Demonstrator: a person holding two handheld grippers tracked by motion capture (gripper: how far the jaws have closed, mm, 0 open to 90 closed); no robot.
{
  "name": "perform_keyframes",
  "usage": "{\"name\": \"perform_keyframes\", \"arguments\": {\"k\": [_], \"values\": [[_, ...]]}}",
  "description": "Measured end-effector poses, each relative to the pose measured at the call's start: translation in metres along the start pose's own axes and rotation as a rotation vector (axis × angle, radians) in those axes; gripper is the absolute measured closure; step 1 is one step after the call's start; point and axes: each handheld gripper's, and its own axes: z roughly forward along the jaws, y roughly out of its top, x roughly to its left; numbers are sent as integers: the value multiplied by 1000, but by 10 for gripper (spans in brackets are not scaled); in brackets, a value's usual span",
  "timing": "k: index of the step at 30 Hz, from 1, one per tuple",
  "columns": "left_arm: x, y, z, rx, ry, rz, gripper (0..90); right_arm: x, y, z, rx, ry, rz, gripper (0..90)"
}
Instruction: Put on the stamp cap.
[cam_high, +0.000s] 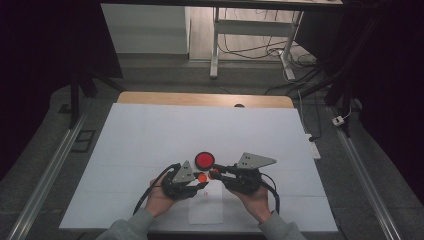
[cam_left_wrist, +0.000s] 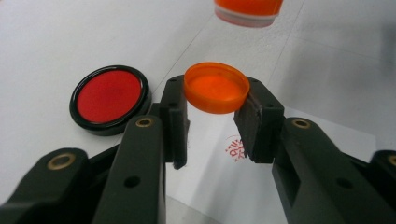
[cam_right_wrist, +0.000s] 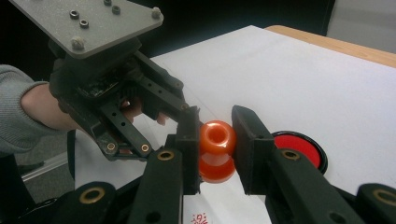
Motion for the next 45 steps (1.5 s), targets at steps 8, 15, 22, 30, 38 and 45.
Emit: {"name": "perform_keyframes", "arguments": {"k": [8,15,22,30,38,45], "values": [[-1,3,4,2,-8,3,650,0,0,0,2,-2,0,723],[-3,5,9,7,-16,8,650,1,0,1,3,3,1,722],[-5,8,12,1,-21,12,651,1,-2,3,8,4,2,722],[-6,11,13,-3,-26,20,651,1,-2,4,11,6,3,722],[-7,13,13,-14,-29,14,650,1,-3,4,17,5,1,723],[-7,13,12,-20,-33,11,650,1,-4,4,18,5,0,723]]}}
